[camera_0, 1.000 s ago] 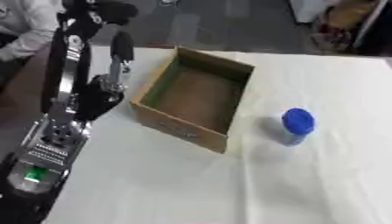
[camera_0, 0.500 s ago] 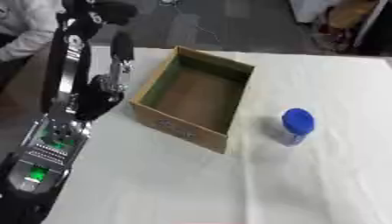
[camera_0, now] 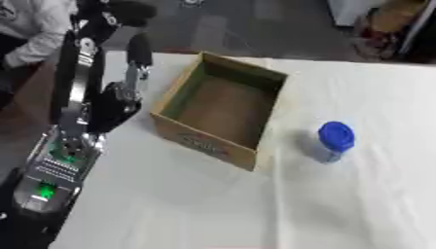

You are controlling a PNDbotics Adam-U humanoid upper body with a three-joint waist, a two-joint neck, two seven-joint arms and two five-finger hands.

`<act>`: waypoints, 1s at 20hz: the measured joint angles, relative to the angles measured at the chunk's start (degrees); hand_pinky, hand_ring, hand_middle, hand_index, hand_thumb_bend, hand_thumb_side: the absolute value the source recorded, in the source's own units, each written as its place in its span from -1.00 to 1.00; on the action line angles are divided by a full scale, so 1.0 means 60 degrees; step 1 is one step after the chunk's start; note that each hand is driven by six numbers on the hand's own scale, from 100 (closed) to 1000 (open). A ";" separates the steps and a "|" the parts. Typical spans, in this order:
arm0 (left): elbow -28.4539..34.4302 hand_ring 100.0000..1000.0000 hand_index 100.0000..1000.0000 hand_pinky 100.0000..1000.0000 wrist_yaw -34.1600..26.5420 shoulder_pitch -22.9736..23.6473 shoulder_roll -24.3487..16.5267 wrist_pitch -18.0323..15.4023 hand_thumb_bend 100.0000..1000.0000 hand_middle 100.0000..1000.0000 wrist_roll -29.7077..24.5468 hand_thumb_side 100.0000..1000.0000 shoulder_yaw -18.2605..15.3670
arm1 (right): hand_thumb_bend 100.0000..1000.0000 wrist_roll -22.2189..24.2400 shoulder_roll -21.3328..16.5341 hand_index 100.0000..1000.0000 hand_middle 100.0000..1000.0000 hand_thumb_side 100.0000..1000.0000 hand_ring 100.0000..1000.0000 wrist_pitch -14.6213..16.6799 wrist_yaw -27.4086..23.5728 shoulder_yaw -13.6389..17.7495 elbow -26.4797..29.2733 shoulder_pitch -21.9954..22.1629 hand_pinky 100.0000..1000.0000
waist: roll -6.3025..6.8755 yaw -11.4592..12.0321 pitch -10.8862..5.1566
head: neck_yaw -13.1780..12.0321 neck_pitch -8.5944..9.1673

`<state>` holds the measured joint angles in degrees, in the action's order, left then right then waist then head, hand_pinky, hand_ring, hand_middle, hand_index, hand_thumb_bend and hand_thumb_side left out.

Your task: Pick up objects on the table and place them in the box.

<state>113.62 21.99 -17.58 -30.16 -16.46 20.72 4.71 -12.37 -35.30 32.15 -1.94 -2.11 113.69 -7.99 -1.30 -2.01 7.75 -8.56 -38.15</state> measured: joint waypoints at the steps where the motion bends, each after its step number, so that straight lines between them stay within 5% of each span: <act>1: 0.0000 0.33 0.48 0.26 0.0003 0.0027 0.0000 0.0002 -1.00 0.78 0.0001 0.47 -0.0010 | -1.00 0.0095 -0.0199 0.45 0.29 0.48 0.15 -0.0142 0.0333 0.0003 0.0000 0.0042 -0.56 | -0.0005 0.0009 0.0000 | 0.0004 0.0000; 6: 0.0000 0.33 0.48 0.26 0.0013 0.0058 0.0000 0.0004 -1.00 0.78 0.0000 0.47 -0.0018 | -1.00 0.0281 -0.1353 0.46 0.35 0.49 0.24 -0.0771 0.1739 -0.0142 0.0001 0.0332 -0.46 | -0.0039 0.0064 0.0001 | 0.0035 -0.0003; 11: 0.0000 0.33 0.48 0.25 0.0044 0.0059 0.0000 0.0003 -1.00 0.78 -0.0004 0.47 -0.0017 | -1.00 0.0296 -0.2355 0.50 0.53 0.45 0.44 -0.1332 0.2846 -0.0370 0.0002 0.0325 -0.03 | -0.0086 0.0109 0.0006 | 0.0180 -0.0018; 16: 0.0000 0.33 0.48 0.25 0.0070 0.0061 0.0000 0.0006 -1.00 0.78 -0.0014 0.47 -0.0014 | -1.00 0.0061 -0.2984 0.52 0.56 0.48 0.48 -0.1571 0.3876 -0.0528 0.0005 -0.0004 0.09 | -0.0092 0.0134 0.0008 | 0.0271 -0.0020; 20: 0.0000 0.33 0.48 0.26 0.0072 0.0061 0.0000 0.0009 -1.00 0.78 -0.0022 0.47 -0.0010 | -1.00 0.0087 -0.3247 0.60 0.61 0.76 0.57 -0.1853 0.4241 -0.0718 0.0007 -0.0206 0.21 | -0.0092 0.0193 0.0009 | 0.0344 -0.0020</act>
<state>113.62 22.42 -17.21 -30.16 -16.40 20.59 4.64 -11.85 -54.78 21.03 23.50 -6.42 113.74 -9.23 -1.85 -0.86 7.81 -6.50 -38.27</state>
